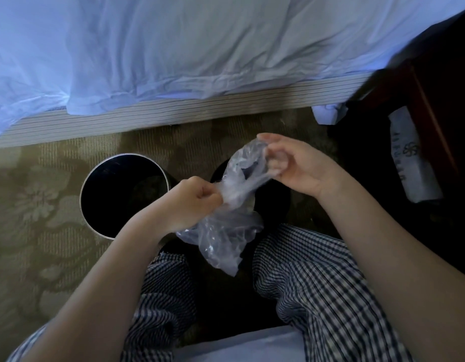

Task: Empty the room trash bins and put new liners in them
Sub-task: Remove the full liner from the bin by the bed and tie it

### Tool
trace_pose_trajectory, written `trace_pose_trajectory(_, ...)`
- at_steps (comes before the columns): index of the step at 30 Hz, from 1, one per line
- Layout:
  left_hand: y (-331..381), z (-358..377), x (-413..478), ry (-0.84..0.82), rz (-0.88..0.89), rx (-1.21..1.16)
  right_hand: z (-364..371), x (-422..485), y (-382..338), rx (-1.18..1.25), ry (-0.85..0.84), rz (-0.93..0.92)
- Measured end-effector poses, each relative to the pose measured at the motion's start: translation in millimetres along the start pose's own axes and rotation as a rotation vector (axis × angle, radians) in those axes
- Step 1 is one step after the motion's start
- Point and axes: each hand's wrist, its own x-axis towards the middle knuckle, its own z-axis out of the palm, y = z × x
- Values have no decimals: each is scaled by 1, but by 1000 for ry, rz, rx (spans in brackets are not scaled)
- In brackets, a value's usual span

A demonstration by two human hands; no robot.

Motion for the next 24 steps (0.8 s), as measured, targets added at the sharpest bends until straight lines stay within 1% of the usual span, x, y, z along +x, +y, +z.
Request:
trace_pose_trajectory(2,-6,-2,2,6,-91,134,-3,-3,-5,128,47,-2)
trace_pose_trajectory(4,-12,-4,3,2,-142,244,-7,-3,-7,167,115,-25)
trace_pose_trajectory(6,-17,-7,3,0,-166,345,-12,-3,-9,111,194,-81)
trace_pose_trajectory(7,-19,-8,4,9,-172,394,-12,-3,-11,35,223,-106)
trace_pose_trajectory(8,-21,-9,4,30,-175,435,-13,-3,-11,-88,254,-127)
trace_pose_trajectory(9,-23,-10,5,57,-184,468,-13,-4,-12,-268,293,-150)
trace_pose_trajectory(12,-29,-17,6,136,-208,516,-19,-7,-13,-982,480,-278)
trace_pose_trajectory(13,-32,-19,6,148,-217,521,-20,-9,-14,-1133,532,-320)
trace_pose_trajectory(14,-34,-22,5,154,-219,510,-23,-10,-15,-1209,578,-344)
trace_pose_trajectory(17,-38,-23,6,181,-192,438,-28,-13,-19,-1203,658,-366)
trace_pose_trajectory(19,-36,-21,7,255,-170,420,-27,-14,-19,-1192,690,-360)
trace_pose_trajectory(21,-33,-19,7,390,-127,415,-26,-16,-19,-1211,685,-349)
trace_pose_trajectory(24,-26,-16,4,625,5,434,-24,-21,-22,-1265,672,-341)
